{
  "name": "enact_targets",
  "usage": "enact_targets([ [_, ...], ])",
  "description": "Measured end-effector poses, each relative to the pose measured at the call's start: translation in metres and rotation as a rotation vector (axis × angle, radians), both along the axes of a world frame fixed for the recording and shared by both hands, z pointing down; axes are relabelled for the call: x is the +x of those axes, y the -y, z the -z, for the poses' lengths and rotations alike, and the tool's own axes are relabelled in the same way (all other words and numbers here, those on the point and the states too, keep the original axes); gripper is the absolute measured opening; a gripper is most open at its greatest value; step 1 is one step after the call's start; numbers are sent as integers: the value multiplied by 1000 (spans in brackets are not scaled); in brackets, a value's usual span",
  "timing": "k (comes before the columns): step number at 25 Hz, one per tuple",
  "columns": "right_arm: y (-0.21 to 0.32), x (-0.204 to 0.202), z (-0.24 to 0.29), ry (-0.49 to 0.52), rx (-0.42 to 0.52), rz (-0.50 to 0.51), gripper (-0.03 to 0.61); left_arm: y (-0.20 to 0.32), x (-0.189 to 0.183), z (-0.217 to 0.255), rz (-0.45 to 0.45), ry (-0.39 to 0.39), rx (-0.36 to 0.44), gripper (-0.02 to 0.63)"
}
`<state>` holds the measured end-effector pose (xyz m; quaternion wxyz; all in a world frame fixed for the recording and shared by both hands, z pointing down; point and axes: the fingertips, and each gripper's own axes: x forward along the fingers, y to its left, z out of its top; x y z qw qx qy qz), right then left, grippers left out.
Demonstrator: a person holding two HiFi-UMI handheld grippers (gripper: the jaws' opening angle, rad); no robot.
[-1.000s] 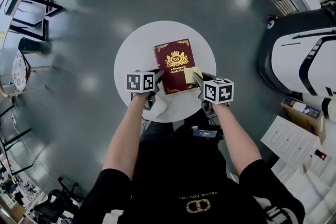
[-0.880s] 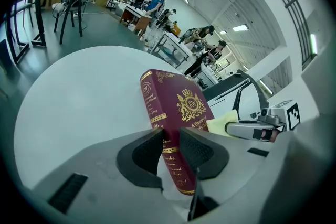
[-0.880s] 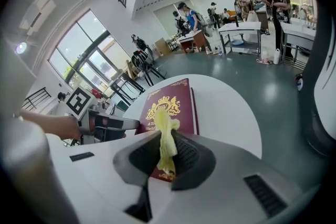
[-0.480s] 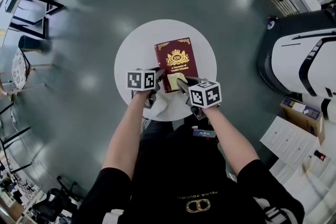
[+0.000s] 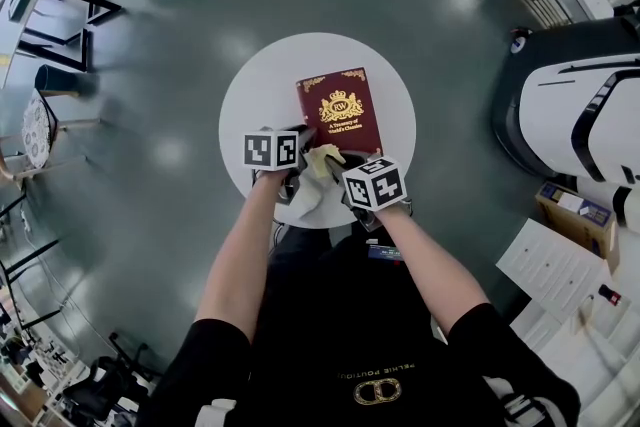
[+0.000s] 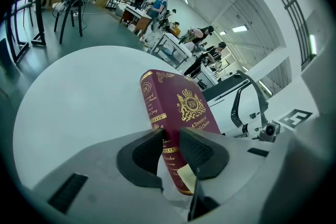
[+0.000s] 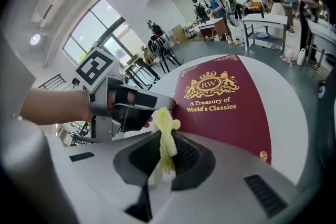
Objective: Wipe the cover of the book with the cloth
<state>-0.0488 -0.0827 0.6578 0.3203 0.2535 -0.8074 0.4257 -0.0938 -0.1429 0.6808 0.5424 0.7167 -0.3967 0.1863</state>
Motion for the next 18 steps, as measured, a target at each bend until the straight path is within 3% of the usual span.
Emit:
enact_targets([
  [18, 18, 49, -9, -60, 33, -109, 87, -1, 0, 0, -5, -5, 0, 101],
])
